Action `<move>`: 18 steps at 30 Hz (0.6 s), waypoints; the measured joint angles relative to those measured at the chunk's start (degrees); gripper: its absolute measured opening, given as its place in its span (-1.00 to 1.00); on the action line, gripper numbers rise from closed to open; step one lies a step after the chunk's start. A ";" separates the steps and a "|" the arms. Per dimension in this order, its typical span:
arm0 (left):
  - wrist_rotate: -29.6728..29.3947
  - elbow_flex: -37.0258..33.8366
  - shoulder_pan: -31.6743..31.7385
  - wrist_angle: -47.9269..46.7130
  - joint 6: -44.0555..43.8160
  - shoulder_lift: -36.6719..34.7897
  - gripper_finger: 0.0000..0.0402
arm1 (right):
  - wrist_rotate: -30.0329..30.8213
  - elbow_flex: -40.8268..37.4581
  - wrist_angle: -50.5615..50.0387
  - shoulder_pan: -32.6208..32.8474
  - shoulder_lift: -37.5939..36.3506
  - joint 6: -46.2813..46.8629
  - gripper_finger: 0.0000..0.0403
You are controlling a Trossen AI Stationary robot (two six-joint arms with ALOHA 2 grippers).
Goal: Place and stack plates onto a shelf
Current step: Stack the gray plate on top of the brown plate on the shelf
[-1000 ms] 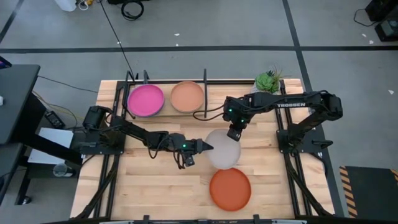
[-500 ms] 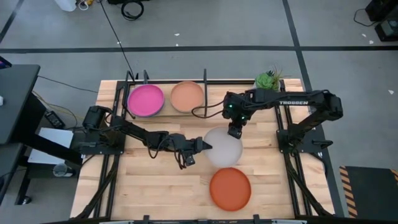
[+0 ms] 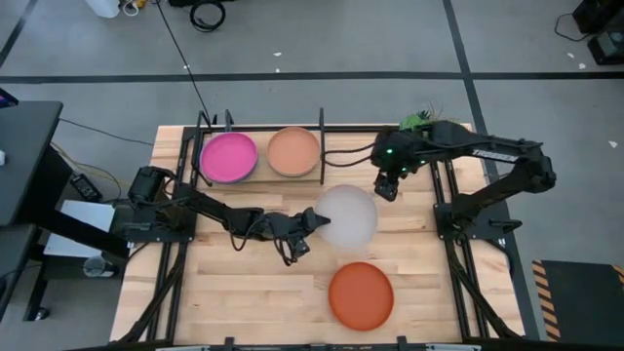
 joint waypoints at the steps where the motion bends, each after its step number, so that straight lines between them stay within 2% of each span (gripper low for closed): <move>1: -2.07 -0.08 -0.66 -0.72 -0.01 -0.52 -0.70 | 0.81 0.00 0.00 0.04 -0.92 -0.01 0.11; 6: -10.47 -0.06 -4.33 -7.40 -5.36 -5.68 -0.70 | 4.93 0.00 0.11 0.04 -4.08 0.02 0.12; 10: -20.76 -0.08 -5.89 -15.20 -12.44 -11.28 -0.70 | 5.62 0.00 1.38 0.09 -5.03 -0.54 0.11; 13: -26.56 -0.08 -4.78 -24.40 -22.31 -15.38 -0.69 | 5.64 0.00 2.27 0.62 -4.89 -1.90 0.12; 18: -30.11 -0.08 0.49 -40.50 -39.89 -18.07 -0.69 | 5.62 -0.02 4.04 1.90 -3.78 -3.93 0.11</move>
